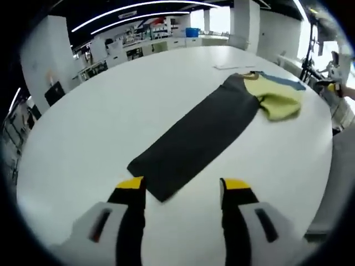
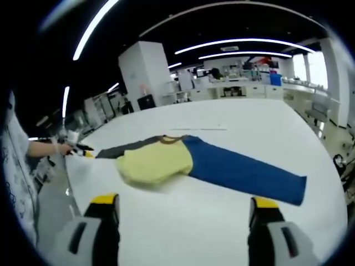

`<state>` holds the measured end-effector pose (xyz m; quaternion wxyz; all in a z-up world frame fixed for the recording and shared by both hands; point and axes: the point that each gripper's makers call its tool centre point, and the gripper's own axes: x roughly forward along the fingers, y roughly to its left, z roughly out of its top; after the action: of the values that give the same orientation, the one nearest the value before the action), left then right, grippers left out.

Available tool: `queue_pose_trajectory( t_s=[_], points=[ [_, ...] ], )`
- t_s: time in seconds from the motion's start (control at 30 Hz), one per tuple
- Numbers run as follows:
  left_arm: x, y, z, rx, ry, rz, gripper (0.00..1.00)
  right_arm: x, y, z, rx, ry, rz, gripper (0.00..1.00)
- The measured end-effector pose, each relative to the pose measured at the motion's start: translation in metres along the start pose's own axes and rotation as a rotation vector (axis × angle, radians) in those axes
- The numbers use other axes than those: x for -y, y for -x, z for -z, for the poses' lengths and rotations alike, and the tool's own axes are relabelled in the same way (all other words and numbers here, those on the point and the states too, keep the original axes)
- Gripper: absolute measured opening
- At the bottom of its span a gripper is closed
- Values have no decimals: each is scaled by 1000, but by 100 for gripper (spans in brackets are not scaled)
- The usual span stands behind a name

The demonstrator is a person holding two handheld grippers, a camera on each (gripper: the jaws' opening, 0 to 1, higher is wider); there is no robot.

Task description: Fold the garment on the visible template until the final outline fits inside the template.

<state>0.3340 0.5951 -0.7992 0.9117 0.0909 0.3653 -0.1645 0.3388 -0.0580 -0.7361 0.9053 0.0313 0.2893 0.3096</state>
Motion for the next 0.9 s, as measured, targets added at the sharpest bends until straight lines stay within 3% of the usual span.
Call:
queue_pose_trajectory(
  t_s=[0.17, 0.27, 0.4, 0.57, 0.9],
  points=[
    [12, 5, -9, 27, -14, 33, 71, -9, 0, -7, 14, 12, -6, 99],
    [31, 13, -24, 72, -3, 74, 83, -13, 0, -9, 20, 24, -10, 99],
    [61, 17, -31, 66, -32, 168, 99, -17, 1, -9, 27, 27, -17, 99],
    [88, 23, -40, 79, -56, 207, 99, -22, 2, -6, 23, 34, -23, 99],
    [115, 19, -65, 127, -125, 245, 98, -24, 5, -5, 41, 35, -20, 98]
  ],
)
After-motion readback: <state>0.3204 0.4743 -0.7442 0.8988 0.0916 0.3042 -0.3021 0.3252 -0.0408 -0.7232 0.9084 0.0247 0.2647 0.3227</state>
